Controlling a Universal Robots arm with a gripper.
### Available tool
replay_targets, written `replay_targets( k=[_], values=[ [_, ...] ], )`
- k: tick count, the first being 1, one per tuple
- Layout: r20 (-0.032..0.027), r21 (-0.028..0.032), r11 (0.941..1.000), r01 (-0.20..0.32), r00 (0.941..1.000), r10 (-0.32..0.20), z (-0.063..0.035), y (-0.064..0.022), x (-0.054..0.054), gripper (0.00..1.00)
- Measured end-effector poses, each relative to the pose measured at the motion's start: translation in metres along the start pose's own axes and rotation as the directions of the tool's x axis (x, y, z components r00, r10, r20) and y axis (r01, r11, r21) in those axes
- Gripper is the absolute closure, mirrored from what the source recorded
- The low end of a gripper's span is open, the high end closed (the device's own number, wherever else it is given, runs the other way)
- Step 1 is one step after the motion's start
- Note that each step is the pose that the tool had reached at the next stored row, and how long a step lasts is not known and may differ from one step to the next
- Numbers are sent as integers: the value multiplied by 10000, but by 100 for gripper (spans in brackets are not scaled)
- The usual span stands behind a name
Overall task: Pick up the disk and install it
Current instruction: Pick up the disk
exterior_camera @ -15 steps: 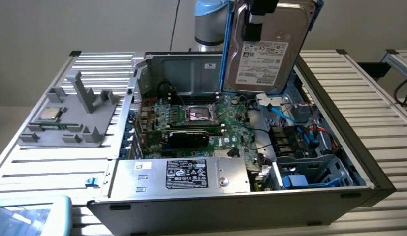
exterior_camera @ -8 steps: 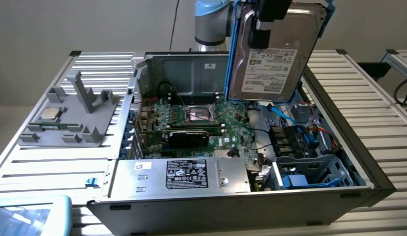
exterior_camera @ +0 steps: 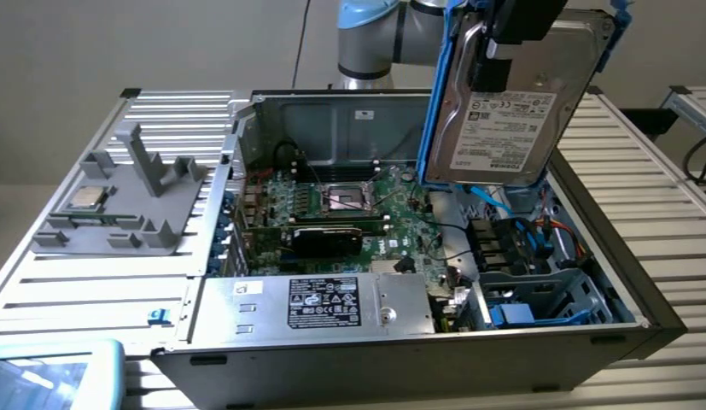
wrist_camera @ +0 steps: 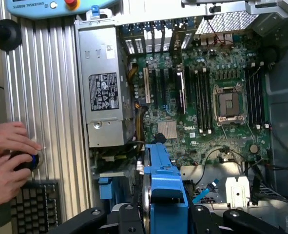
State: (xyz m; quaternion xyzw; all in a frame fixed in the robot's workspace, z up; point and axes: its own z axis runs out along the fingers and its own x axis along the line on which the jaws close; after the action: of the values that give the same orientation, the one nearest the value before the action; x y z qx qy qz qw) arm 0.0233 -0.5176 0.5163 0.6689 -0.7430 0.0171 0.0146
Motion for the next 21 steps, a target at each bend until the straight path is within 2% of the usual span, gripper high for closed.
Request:
replay_targets(
  k=[10, 21],
  values=[
    [0, 0, 10000, 1, 10000, -1, -20, -244, 320, 63],
    [1, 0, 10000, 1, 10000, -1, -36, -561, 556, 63]
  ],
)
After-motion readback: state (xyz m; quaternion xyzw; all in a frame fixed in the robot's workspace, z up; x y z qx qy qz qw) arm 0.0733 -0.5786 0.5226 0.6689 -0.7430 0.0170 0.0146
